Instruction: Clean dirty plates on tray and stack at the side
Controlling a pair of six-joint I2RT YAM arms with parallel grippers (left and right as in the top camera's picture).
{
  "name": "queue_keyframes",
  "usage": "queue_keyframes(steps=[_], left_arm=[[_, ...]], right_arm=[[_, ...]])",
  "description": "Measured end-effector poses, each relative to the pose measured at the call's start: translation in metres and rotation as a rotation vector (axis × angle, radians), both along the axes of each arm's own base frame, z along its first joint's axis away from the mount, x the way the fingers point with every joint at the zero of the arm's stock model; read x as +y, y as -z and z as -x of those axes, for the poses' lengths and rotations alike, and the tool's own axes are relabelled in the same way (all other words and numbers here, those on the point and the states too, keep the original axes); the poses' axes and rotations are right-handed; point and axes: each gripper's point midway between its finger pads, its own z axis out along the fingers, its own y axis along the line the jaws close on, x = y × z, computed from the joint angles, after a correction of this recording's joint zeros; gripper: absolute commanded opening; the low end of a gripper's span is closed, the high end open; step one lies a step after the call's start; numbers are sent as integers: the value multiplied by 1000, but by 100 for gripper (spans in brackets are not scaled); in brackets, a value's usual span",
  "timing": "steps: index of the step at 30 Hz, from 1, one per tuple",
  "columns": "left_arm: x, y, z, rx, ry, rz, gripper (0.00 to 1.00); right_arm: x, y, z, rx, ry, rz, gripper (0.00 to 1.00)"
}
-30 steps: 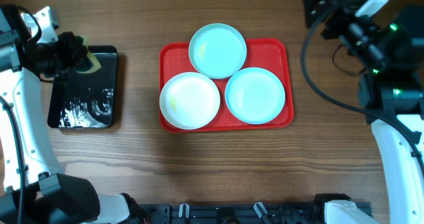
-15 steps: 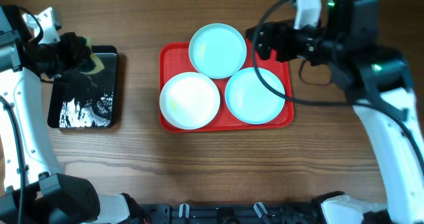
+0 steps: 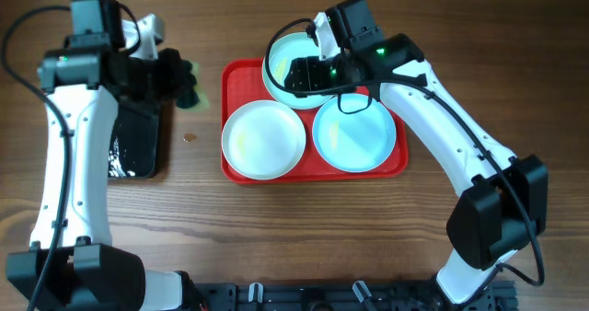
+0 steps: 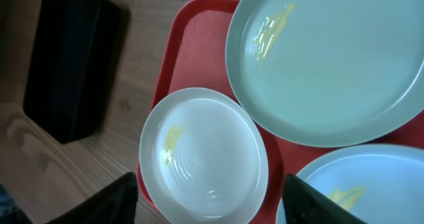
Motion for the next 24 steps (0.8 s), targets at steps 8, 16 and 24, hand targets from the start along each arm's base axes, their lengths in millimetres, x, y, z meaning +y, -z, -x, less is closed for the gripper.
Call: queue_keyframes(steps=[8,16,24], left_arm=[[-41,44,8,56,47,22,4],[-81,83,22,91,88,46,4],[-92,108,32,112,78,35,4]], right_arm=[[11,42,13,32,-86,125,49],[13,106,26,182,-115,188,50],[10,108,22,163,-105,216,48]])
